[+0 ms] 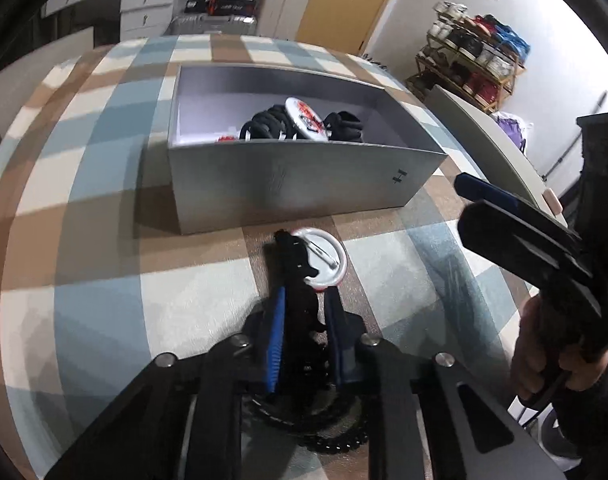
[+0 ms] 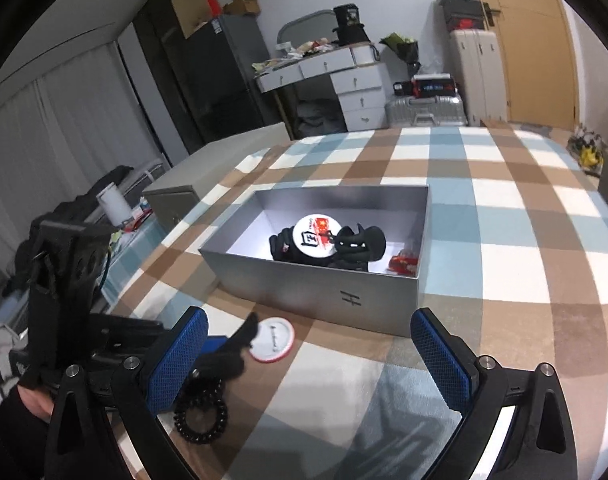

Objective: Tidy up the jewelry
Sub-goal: 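Lower the left gripper onto the black claw clip and close it, then grasp the white-backed round badge with the right gripper while the left gripper holds the clip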

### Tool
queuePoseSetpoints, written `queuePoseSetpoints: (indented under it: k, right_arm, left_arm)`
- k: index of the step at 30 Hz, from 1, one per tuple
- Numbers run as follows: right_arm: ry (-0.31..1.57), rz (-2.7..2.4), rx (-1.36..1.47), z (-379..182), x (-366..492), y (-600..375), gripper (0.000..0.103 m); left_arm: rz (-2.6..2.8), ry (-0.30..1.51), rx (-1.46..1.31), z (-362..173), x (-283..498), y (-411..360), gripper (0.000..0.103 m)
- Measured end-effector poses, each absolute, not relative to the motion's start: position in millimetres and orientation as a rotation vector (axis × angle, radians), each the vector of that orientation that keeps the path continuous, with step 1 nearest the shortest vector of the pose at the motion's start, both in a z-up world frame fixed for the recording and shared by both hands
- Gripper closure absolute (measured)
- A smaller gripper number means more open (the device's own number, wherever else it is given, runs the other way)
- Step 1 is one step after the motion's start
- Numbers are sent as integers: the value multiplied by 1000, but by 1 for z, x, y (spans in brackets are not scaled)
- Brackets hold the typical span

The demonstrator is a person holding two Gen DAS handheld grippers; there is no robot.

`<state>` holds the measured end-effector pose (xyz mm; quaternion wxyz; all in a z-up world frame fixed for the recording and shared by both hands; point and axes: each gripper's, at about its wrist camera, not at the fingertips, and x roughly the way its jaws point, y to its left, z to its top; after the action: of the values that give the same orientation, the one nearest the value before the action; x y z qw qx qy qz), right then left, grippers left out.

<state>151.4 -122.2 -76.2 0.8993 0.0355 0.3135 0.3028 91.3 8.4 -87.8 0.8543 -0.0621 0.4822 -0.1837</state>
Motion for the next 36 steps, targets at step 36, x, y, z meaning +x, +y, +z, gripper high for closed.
queuePoseSetpoints:
  k: [36]
  right_arm:
    - [809,521,-219,-114,165,-34,8]
  left_arm:
    - [-273,835,-175,-73,88,76,90]
